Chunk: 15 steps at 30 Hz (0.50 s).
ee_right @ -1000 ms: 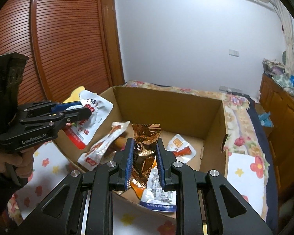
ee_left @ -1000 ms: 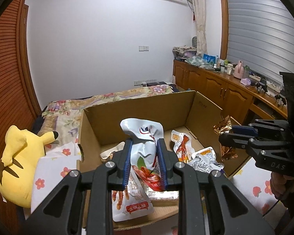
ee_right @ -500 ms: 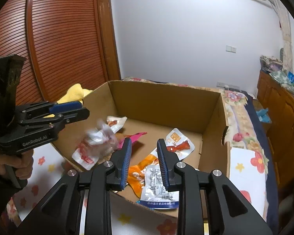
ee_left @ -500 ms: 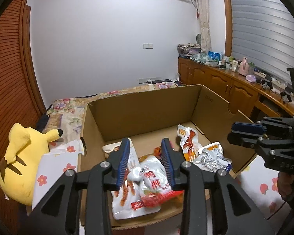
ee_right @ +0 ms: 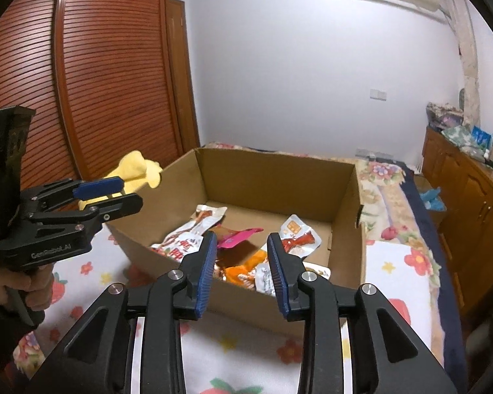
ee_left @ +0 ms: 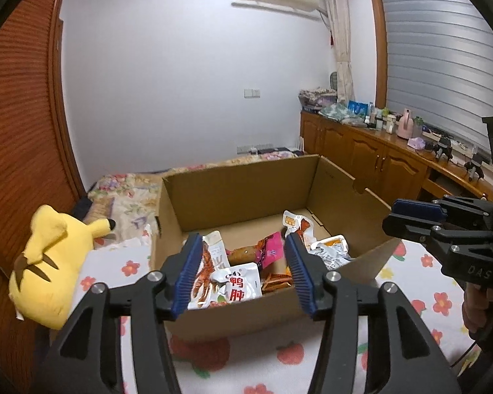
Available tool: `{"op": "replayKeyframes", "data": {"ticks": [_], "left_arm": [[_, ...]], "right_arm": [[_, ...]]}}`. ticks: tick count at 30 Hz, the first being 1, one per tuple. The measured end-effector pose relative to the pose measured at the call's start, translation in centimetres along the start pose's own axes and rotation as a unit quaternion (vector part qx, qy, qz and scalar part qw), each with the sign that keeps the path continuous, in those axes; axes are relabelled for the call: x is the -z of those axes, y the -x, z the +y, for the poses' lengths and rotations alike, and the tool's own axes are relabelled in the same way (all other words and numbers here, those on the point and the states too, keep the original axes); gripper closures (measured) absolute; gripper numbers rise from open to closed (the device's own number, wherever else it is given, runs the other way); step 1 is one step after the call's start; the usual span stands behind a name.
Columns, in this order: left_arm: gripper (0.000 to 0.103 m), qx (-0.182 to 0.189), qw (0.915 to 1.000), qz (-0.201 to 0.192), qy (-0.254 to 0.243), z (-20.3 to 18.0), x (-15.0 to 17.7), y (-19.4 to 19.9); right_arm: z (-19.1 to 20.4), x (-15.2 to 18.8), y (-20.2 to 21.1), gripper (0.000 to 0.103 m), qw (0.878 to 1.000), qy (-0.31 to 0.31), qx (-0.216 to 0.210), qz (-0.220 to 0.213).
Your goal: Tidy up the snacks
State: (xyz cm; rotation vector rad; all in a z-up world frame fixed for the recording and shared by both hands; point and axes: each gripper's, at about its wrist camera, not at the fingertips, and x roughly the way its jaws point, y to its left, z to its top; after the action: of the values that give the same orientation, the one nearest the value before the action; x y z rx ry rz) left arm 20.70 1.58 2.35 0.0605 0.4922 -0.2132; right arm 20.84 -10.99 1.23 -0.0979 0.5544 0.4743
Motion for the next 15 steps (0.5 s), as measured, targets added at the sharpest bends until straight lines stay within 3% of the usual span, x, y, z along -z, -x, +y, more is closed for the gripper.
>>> {"op": "replayKeyframes", "data": {"ticks": [3,5,7,15], "left_arm": [[0.034,-0.007,0.9997,-0.022,-0.005,-0.4,0.1,2.2],[0.031,-0.012,0.9993,-0.034,-0.007,-0.7,0.2,3.7],[0.019,-0.019,0.9989,-0.042,-0.009,-0.8,0.4,4.9],[0.006,-0.034,0.9973,-0.064,-0.005,-1.5,1.0,8.7]], "right_arm": [[0.7,0.2,1.6,0.065,1.0,-0.001,0.008,-0.013],[1.4,0.3,2.9,0.061,1.0,-0.001,0.014,-0.021],[1.9,0.5,3.8,0.057,0.999,0.0,0.02,-0.029],[3.4,0.9,7.3,0.034,0.997,0.0,0.047,-0.065]]}}
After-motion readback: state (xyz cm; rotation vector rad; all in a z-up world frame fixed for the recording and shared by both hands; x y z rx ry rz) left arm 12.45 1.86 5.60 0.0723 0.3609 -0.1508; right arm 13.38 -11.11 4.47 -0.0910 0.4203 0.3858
